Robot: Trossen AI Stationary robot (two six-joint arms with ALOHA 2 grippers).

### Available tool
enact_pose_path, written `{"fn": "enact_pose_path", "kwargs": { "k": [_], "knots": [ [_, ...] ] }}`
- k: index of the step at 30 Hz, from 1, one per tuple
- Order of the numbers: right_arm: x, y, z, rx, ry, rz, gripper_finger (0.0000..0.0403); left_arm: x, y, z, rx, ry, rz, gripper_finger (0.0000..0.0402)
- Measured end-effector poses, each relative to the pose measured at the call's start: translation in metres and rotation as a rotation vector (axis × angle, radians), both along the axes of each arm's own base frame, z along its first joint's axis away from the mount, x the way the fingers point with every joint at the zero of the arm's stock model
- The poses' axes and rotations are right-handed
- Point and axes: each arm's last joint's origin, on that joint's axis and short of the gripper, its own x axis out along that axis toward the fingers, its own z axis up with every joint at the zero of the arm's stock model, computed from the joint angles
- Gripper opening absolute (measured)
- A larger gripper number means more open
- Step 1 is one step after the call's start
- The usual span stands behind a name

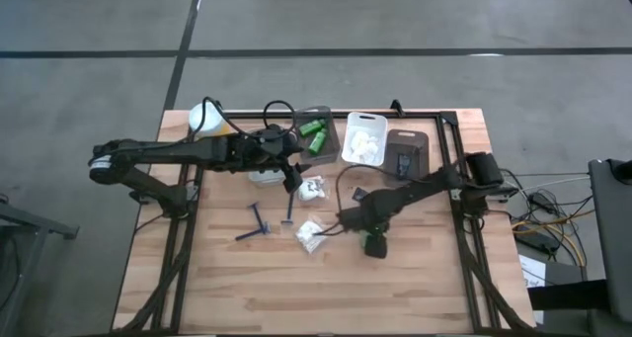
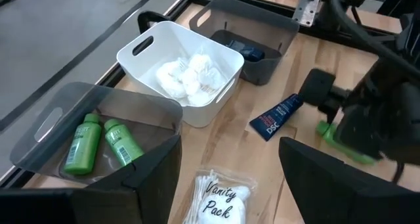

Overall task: Pick & Place Travel size toiletries
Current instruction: Put the green shampoo into the left black bin

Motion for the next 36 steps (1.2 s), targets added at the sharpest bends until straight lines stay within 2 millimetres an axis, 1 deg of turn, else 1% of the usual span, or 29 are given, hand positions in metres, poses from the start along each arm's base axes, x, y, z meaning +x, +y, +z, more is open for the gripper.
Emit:
{"fn": "enact_pose_path", "kwargs": {
  "k": [5,8,13,15,16,18,20,24,28,32,36],
  "knots": [
    [0.033,-0.003,0.006,-0.033,-0.078,0.089,0.0218,0.000,-0.001,0.000,0.008,0.008,-0.034,0.0261],
    [0.053,-0.005,0.009,-0.035,-0.133,0.139,0.0215,-0.004,-0.001,0.003,0.015,0.001,-0.046,0.0261],
    [0.079,-0.007,0.012,-0.031,-0.207,0.222,0.0216,-0.015,-0.003,0.012,0.012,-0.010,-0.062,0.0261],
    [0.090,-0.006,0.015,-0.031,-0.285,0.246,0.0215,-0.023,-0.004,0.017,0.013,-0.013,-0.062,0.0261],
    [0.093,-0.006,0.017,-0.028,-0.315,0.253,0.0214,-0.026,-0.004,0.019,0.013,-0.016,-0.062,0.0261],
    [0.093,-0.006,0.026,-0.021,-0.349,0.269,0.0211,-0.034,-0.005,0.024,0.015,-0.025,-0.062,0.0261],
    [0.094,-0.005,0.040,-0.019,-0.438,0.283,0.0207,-0.040,-0.005,0.028,0.016,-0.031,-0.062,0.0261],
    [0.082,-0.008,0.064,-0.018,-0.515,0.279,0.0201,-0.052,-0.006,0.036,0.020,-0.063,-0.061,0.0261],
    [0.061,-0.011,0.092,-0.015,-0.615,0.257,0.0194,-0.059,-0.008,0.040,0.014,-0.074,-0.065,0.0261],
    [0.030,-0.014,0.117,0.000,-0.748,0.202,0.0188,-0.061,-0.009,0.041,-0.005,-0.078,-0.092,0.0261],
    [-0.011,-0.019,0.133,0.017,-0.895,0.152,0.0183,-0.056,-0.009,0.037,-0.017,-0.056,-0.105,0.0261]
  ]
}}
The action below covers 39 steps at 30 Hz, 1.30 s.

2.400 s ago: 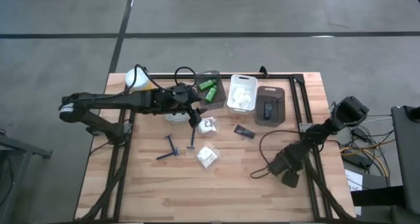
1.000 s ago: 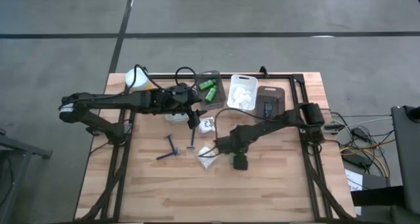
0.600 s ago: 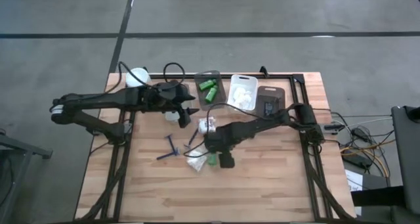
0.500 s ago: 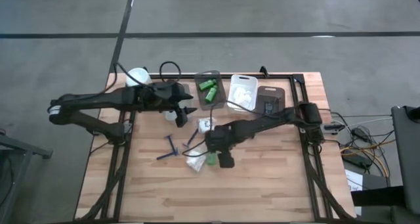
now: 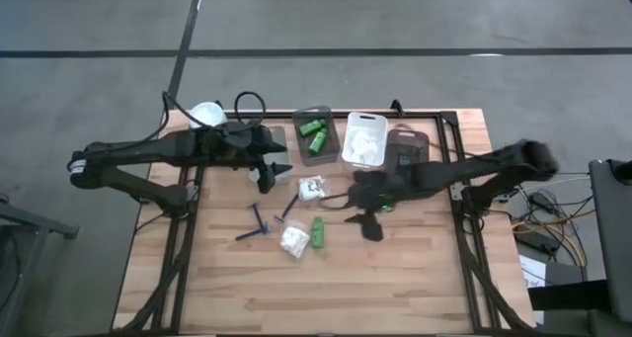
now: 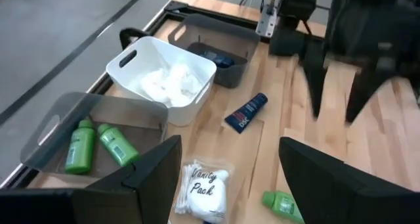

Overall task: Pick & Place Travel size toiletries
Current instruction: Put the green shampoo into the left black bin

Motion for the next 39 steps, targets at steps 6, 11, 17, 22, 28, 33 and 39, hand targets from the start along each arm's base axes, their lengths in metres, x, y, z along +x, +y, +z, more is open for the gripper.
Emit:
{"fn": "enact_pose_path", "kwargs": {
  "k": [6,11,17,22,28,33,39],
  "knots": [
    [-0.059,-0.007,0.002,0.026,-0.169,-0.009,0.0172,0.008,0.001,-0.007,-0.027,0.024,0.008,0.0261],
    [-0.099,-0.012,-0.005,0.026,-0.222,-0.004,0.0166,0.020,0.001,-0.016,-0.058,0.059,-0.014,0.0261],
    [-0.133,-0.016,0.001,-0.024,-0.428,0.048,0.0155,0.047,-0.004,-0.039,-0.134,0.129,-0.144,0.0261],
    [-0.157,-0.018,0.007,-0.050,-0.605,0.073,0.0144,0.070,-0.018,-0.066,-0.010,0.241,-0.367,0.0261],
    [-0.181,-0.021,0.005,0.005,-0.695,0.047,0.0127,0.097,-0.042,-0.089,0.252,0.324,-0.680,0.0261],
    [-0.196,-0.023,0.007,0.028,-0.765,0.035,0.0113,0.123,-0.060,-0.101,0.423,0.353,-0.860,0.0261],
    [-0.205,-0.024,0.007,0.036,-0.801,0.029,0.0095,0.150,-0.074,-0.112,0.493,0.459,-1.003,0.0261]
  ]
}}
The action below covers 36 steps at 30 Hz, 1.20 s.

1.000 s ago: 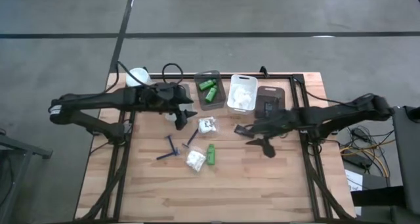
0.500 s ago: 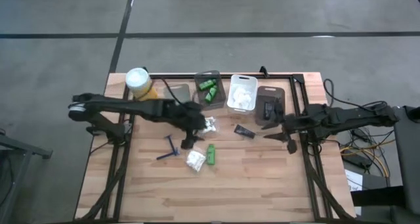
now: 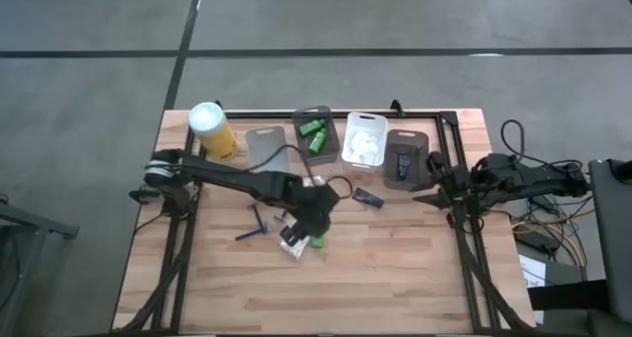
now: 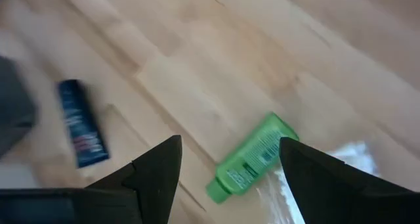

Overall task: Pick & Place Travel size toiletries
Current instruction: Put the green shampoo into the left black bin

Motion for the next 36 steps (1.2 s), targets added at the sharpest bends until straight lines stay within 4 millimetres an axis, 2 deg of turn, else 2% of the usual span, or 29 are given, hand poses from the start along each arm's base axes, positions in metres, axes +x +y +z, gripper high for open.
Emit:
{"fn": "enact_pose_path", "kwargs": {
  "k": [5,12,22,30,36],
  "knots": [
    [-0.001,0.000,0.000,0.002,-0.003,0.000,0.0078,0.018,-0.007,-0.018,0.088,0.114,-0.127,0.0261],
    [0.003,0.000,-0.001,-0.001,0.017,-0.002,0.0058,0.042,-0.008,-0.041,0.181,0.156,-0.127,0.0261],
    [0.007,0.001,-0.004,-0.003,0.046,-0.003,0.0043,0.033,-0.010,-0.061,0.211,0.280,-0.188,0.0261],
    [0.008,0.001,-0.005,-0.003,0.053,-0.003,0.0063,0.035,-0.011,-0.067,0.266,0.244,-0.172,0.0261],
    [0.010,0.001,-0.005,-0.004,0.062,-0.003,0.0083,0.024,-0.010,-0.088,0.268,0.304,-0.182,0.0261]
  ]
}}
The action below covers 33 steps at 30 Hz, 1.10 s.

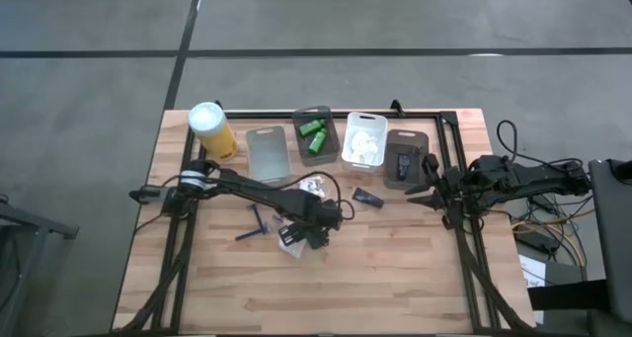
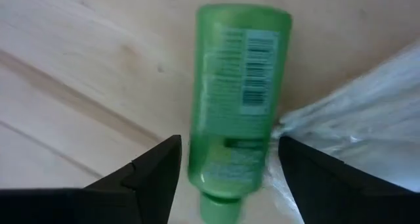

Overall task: Pick & Place Travel size toiletries
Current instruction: Put the green shampoo into the left black bin

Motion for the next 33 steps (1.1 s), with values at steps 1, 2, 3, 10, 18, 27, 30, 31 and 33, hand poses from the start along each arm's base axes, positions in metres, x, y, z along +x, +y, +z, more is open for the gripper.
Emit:
{"fn": "enact_pose_path", "kwargs": {
  "k": [1,2,3,10,18,27,30,31,33],
  "knots": [
    [0.000,0.000,0.000,0.000,0.000,0.000,0.0086,-0.001,0.000,-0.004,-0.002,-0.001,0.000,0.0261],
    [0.000,0.000,0.000,0.000,0.002,0.000,0.0089,-0.002,0.000,-0.007,-0.004,-0.011,0.005,0.0261],
    [0.000,0.000,0.000,0.000,0.003,0.000,0.0092,-0.003,0.000,-0.009,-0.005,-0.014,0.010,0.0261],
    [0.001,0.000,0.000,0.000,0.004,0.000,0.0108,-0.003,0.000,-0.008,-0.017,-0.012,0.073,0.0238],
    [0.001,0.000,0.000,0.000,0.004,0.000,0.0126,0.005,-0.001,0.001,-0.051,-0.048,0.147,0.0152],
    [0.001,0.000,0.000,0.000,0.004,0.000,0.0149,0.005,-0.001,0.018,-0.085,-0.046,0.259,0.0161],
    [0.000,0.000,0.000,0.000,0.003,0.000,0.0155,0.003,0.001,0.034,-0.108,-0.088,0.298,0.0158],
    [0.000,0.000,0.000,-0.001,0.003,0.000,0.0158,0.001,0.001,0.040,-0.119,-0.106,0.317,0.0157],
    [0.000,0.000,0.000,-0.001,0.003,0.000,0.0162,-0.001,0.003,0.053,-0.148,-0.147,0.363,0.0157]
  ]
}}
